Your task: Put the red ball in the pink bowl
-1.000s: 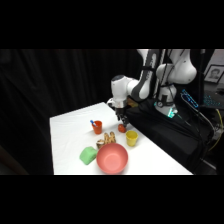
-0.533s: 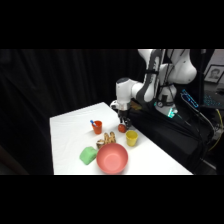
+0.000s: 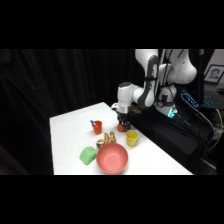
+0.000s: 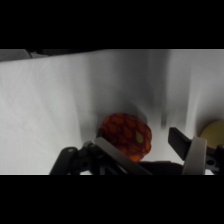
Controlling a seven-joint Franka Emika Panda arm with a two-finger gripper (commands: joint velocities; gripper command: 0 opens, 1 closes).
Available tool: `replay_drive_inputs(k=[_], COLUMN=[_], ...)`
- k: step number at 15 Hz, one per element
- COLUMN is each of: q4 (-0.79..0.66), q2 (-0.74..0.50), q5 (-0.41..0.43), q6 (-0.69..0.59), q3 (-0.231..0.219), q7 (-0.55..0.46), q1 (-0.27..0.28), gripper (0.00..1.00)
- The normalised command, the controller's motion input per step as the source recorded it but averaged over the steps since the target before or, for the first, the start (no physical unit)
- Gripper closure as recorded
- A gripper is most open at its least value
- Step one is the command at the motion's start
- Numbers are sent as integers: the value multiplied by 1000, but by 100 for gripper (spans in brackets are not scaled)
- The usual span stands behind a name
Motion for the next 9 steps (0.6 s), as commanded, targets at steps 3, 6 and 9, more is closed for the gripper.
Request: replay_drive_inputs(k=[3, 6, 9], q4=[-3, -14, -15], q2=[63, 13, -13], q5=[-182, -136, -125], q6=[253, 187, 142], q3=[-260, -226, -203], q7=[168, 159, 152], q1=[236, 225, 207], gripper=[26, 39, 65])
